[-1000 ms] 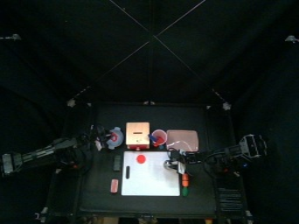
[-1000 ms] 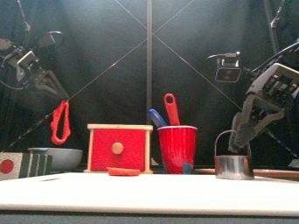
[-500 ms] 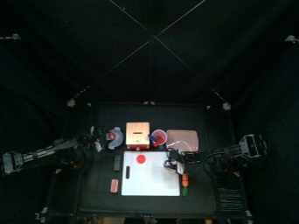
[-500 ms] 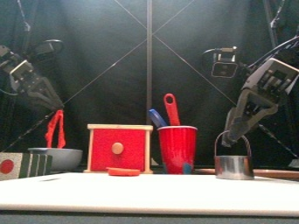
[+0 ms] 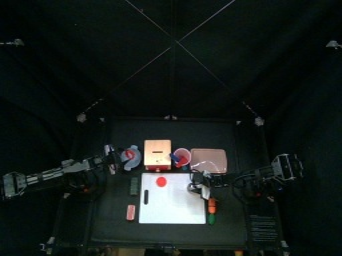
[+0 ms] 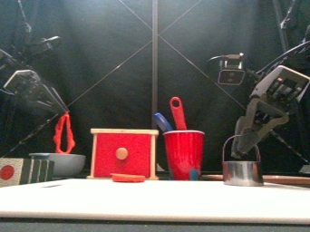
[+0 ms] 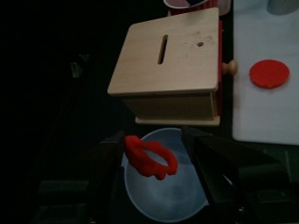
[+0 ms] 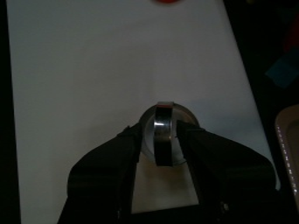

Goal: Get the cutter from the drawer then cut the dough then place the extra dough in the bowl
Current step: Place the extra dough in the bowl

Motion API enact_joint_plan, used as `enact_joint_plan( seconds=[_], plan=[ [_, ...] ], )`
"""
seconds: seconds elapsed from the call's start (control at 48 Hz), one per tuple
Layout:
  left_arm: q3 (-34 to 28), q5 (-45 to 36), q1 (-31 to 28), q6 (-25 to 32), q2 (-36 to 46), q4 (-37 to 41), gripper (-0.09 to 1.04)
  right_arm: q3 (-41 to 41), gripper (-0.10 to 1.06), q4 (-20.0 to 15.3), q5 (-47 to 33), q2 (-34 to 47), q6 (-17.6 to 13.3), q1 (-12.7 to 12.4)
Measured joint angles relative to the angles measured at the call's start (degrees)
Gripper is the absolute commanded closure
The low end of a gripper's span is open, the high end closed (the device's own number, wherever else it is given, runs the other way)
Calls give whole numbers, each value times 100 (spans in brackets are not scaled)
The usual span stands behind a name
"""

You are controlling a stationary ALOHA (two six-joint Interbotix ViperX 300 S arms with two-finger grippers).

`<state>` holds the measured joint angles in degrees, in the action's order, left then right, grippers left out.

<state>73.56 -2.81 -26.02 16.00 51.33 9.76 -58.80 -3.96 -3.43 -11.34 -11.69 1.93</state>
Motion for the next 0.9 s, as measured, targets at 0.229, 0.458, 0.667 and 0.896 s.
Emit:
enact_joint_plan(
  seconds=[0.229, 0.458, 0.667, 0.896],
  plan=[
    [0, 44, 0, 35, -114, 536, 5, 114, 20, 26, 0, 202, 0, 0],
    [0, 53, 9, 44, -167, 668, 5, 185, 20, 35, 53, 281, 0, 0],
    [9, 53, 0, 44, -167, 668, 5, 193, 20, 35, 62, 281, 0, 0],
    [26, 53, 0, 44, -167, 668, 5, 193, 20, 35, 62, 272, 0, 9]
  ],
)
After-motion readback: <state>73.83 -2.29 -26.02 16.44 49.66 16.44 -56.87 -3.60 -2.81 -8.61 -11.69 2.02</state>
